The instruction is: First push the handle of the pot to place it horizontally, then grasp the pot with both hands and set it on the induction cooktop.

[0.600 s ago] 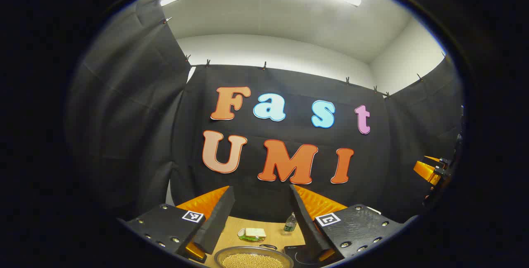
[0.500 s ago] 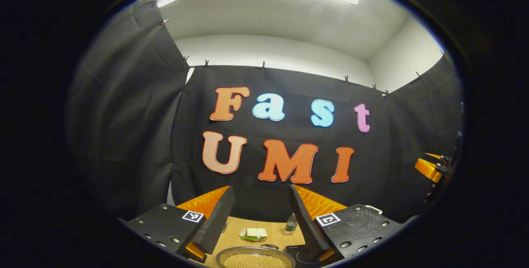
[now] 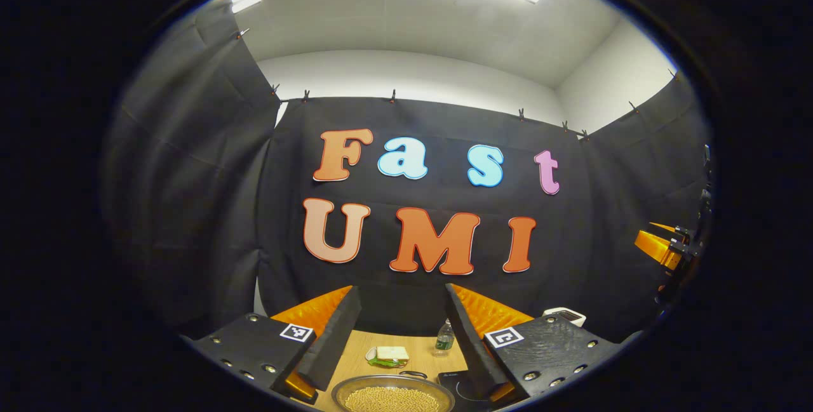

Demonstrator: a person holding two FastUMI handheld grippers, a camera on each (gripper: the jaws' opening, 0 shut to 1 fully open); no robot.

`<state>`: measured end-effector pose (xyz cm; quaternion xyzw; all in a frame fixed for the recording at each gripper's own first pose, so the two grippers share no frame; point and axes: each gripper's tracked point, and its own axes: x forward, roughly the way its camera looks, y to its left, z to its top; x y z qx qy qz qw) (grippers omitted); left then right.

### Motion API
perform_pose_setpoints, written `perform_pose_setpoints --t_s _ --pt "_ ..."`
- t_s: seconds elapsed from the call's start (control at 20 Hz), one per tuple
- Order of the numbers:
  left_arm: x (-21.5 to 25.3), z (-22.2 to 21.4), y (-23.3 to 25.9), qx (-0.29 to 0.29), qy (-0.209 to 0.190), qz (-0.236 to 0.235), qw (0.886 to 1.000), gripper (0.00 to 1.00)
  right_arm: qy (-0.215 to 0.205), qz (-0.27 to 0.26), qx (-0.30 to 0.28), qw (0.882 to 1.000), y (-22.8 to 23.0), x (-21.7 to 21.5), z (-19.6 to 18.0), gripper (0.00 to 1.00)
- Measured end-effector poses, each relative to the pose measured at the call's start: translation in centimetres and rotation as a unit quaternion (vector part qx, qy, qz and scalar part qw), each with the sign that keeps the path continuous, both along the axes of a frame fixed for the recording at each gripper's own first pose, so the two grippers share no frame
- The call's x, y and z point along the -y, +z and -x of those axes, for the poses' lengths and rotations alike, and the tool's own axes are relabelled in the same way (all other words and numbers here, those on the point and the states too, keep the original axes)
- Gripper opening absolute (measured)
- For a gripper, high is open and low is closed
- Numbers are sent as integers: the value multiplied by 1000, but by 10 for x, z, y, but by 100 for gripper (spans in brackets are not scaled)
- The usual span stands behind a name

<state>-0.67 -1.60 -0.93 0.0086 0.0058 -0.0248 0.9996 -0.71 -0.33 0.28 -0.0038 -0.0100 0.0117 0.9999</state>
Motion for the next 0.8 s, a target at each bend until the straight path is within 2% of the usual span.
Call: perform_pose_setpoints --t_s 0.2,0.4,0.6,0.65,0.7,0.8 --pt "-2 4 9 23 3 -5 1000 83 -2 1 7 1000 0 4 1 95" --pt "-3 4 -1 17 9 -8 1000 82 1 -1 3 1000 -8 5 0 95" --pt "-5 1 -33 -18 7 -6 1000 83 3 3 -4 1000 -22 5 -3 95" --pt "-9 1 -44 -31 7 -5 999 75 3 4 -7 1000 -26 4 -3 95" --pt "-12 2 -54 -45 8 -5 999 80 4 5 -9 1000 -29 3 -3 95" --pt "-14 1 -78 -78 3 0 997 77 8 7 -10 1000 -35 -1 -4 95"
